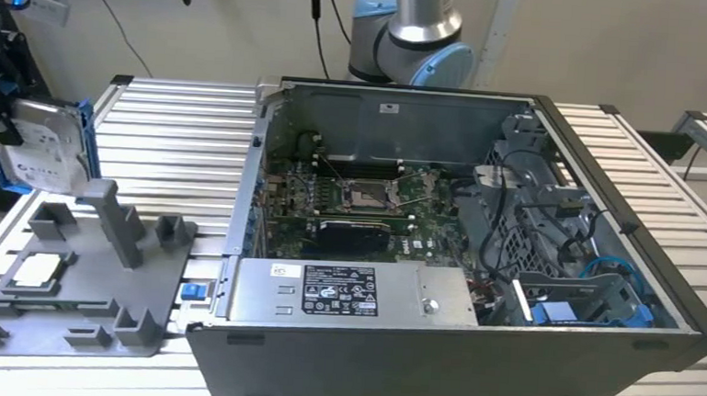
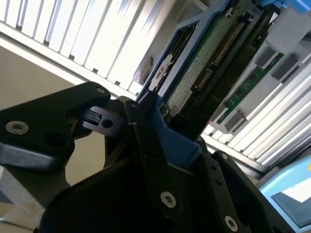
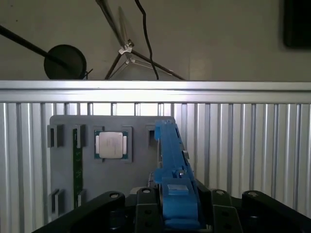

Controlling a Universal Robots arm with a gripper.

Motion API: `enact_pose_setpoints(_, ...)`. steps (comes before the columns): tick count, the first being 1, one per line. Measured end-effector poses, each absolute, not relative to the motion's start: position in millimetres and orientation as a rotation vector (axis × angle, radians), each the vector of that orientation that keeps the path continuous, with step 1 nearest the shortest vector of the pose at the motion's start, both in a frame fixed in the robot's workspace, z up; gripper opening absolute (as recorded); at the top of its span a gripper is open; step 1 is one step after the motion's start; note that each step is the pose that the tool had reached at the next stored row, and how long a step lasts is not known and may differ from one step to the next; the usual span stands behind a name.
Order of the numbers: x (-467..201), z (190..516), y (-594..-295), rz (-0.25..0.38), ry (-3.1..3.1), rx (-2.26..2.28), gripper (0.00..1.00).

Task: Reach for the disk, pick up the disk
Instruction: 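Pick up the disk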

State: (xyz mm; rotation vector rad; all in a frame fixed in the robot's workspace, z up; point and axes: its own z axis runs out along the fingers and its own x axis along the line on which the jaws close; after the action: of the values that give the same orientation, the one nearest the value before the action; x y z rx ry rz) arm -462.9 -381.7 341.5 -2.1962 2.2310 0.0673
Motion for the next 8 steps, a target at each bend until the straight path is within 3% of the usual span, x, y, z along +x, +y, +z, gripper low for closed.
enact_pose_setpoints(8,-464.4,347.5,-381.7,0.06,2.228,-2.194,0.0)
